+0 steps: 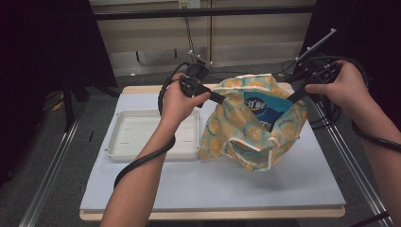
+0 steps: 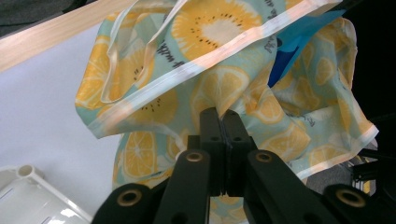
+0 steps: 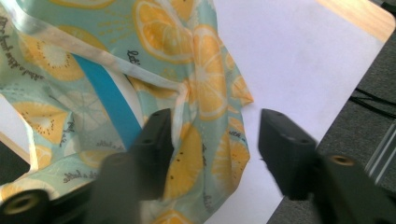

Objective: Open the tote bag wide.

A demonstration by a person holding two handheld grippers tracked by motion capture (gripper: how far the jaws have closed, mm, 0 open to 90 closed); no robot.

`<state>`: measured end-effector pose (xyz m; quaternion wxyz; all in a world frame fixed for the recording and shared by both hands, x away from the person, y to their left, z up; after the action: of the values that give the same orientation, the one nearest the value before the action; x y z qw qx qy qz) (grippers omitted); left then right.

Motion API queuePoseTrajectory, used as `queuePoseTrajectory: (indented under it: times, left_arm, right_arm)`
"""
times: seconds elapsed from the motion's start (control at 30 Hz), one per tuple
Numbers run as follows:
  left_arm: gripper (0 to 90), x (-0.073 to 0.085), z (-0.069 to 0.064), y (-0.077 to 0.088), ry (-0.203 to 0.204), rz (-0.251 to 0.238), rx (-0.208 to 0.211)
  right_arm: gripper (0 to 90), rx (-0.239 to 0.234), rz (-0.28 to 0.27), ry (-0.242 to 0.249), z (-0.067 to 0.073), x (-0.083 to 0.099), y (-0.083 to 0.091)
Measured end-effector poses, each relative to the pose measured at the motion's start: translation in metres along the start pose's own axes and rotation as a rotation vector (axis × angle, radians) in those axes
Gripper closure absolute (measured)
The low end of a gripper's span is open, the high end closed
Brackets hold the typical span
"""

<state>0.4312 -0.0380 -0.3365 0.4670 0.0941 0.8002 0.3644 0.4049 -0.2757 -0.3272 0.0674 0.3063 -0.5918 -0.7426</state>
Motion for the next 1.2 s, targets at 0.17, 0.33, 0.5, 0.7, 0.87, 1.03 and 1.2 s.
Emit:
queuePoseTrajectory:
  times: [0.17, 0.33, 0.5, 0.7, 0.87, 1.03, 1.2]
  left_arm:
    - [90.0, 0.008, 0.009, 0.004, 0.0, 0.024, -0.003]
    - [90.0, 0.017, 0.017, 0.002, 0.025, 0.054, -0.016]
    - [90.0, 0.031, 0.027, -0.002, 0.038, 0.084, -0.021]
    - [90.0, 0.046, 0.036, -0.006, 0.069, 0.105, -0.026]
    - [89.8, 0.048, 0.038, -0.005, 0.076, 0.092, -0.033]
    - [71.5, 0.035, 0.028, 0.002, 0.03, 0.072, -0.038]
    - [55.0, 0.015, 0.014, 0.007, -0.033, 0.043, -0.045]
  right_arm:
    - [83.1, -0.023, 0.022, -0.001, 0.001, 0.001, -0.007]
    - [90.0, -0.031, 0.022, 0.006, -0.001, 0.001, -0.015]
    - [90.0, -0.022, 0.038, 0.002, -0.004, 0.005, -0.02]
    - [90.0, -0.027, 0.051, -0.023, -0.01, 0.013, -0.028]
    - [90.0, -0.035, 0.048, -0.011, -0.01, 0.013, -0.032]
    - [90.0, -0.038, 0.046, -0.002, -0.007, 0.01, -0.028]
    - [90.0, -0.032, 0.055, -0.006, -0.005, 0.009, -0.025]
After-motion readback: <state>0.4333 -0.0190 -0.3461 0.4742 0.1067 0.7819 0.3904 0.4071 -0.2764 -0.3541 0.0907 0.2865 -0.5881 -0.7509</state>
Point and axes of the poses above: each handheld gripper's, and its own axes: y roughly backward along the jaws, x roughly out of its underside, z roughly to its left, the point moved 10 cm from there along -y, roughly forward along the jaws, and after that the axes turned 4 degrees about -x, right-handed, at the moved point
